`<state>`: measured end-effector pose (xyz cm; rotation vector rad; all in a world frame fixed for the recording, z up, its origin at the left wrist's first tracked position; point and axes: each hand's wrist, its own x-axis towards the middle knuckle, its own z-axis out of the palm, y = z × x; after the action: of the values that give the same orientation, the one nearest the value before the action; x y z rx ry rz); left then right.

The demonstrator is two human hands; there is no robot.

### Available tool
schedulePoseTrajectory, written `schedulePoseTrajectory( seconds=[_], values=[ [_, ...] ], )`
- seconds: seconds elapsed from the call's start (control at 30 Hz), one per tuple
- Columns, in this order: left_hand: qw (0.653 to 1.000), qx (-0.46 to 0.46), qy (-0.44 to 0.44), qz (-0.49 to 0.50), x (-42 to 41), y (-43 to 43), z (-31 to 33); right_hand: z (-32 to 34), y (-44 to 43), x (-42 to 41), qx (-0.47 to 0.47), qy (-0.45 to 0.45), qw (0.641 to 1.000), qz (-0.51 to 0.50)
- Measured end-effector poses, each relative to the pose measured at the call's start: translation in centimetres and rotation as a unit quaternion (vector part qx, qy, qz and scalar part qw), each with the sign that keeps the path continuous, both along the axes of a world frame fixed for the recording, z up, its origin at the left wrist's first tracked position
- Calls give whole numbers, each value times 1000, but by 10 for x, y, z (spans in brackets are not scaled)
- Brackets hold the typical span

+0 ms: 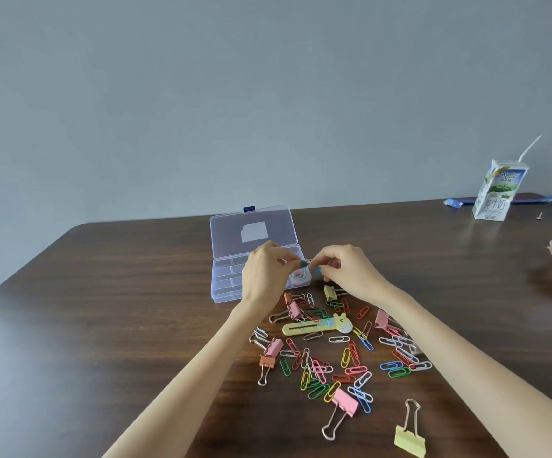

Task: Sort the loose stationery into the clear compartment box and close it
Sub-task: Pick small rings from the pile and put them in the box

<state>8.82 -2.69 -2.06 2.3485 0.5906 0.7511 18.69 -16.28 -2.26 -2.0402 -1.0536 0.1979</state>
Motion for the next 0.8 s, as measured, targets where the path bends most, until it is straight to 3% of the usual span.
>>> schedulePoseTrajectory(
  seconds=[0.47,0.67,0.8],
  values=[
    [998,56,22,-9,2,1,-13,-2,-14,0,-10,-9,1000,-6],
    [980,146,110,-77,-8,3,-14,-2,-19,-5,-18,-23,1000,-8],
    [973,130,163,-101,-12,5,-13,2,-23,-9,-13,-27,999,-9]
  ],
)
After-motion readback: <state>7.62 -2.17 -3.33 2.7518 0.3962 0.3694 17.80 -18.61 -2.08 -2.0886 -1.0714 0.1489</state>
